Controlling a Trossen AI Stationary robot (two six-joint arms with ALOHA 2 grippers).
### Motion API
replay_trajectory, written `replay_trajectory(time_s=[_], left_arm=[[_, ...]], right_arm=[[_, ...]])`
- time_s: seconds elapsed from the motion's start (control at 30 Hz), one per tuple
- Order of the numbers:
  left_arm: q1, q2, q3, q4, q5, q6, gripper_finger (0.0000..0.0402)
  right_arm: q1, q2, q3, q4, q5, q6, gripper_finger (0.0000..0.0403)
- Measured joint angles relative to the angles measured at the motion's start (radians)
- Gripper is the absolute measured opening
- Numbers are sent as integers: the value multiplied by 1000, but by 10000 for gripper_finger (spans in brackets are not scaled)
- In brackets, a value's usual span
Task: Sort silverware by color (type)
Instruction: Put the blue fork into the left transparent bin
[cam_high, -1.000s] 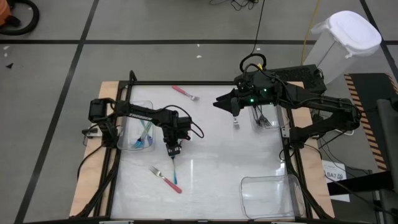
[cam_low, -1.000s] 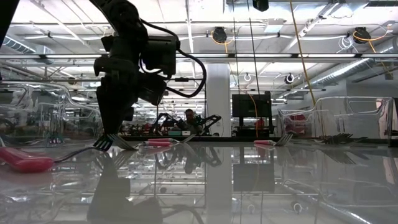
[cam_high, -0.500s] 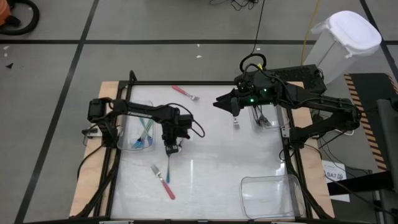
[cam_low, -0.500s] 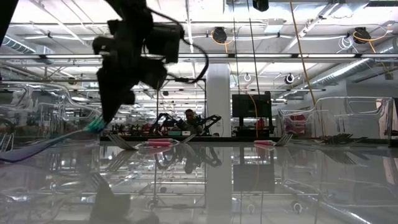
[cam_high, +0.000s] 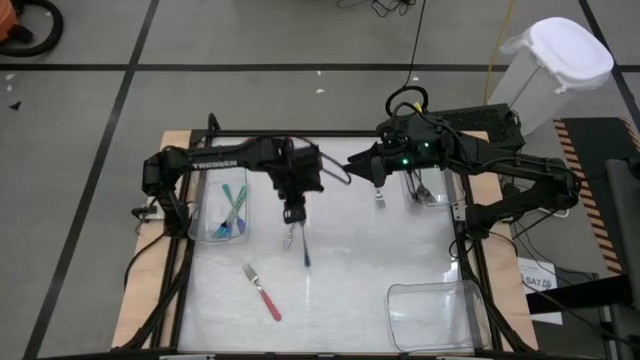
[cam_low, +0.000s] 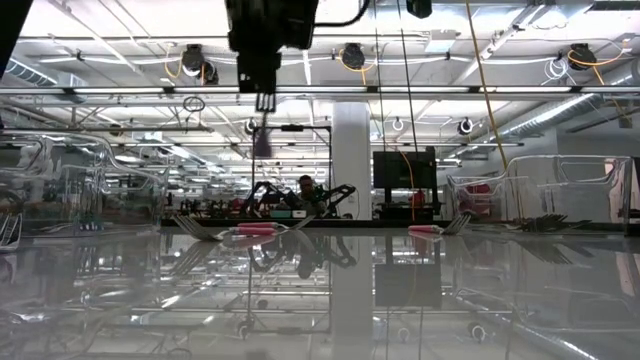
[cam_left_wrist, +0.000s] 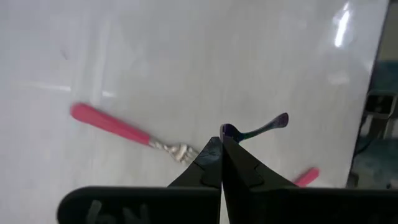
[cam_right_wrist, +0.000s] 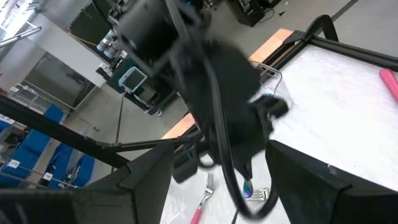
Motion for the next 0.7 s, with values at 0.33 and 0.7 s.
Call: replay_trajectory(time_s=[0.33, 0.7], left_arm=[[98, 1, 229, -30, 29, -108, 1], [184, 1, 497, 45, 23, -240, 1]], right_arm=[[-2, -24, 0, 1, 0, -17, 251], [-2, -196, 0, 1, 199, -109, 251]])
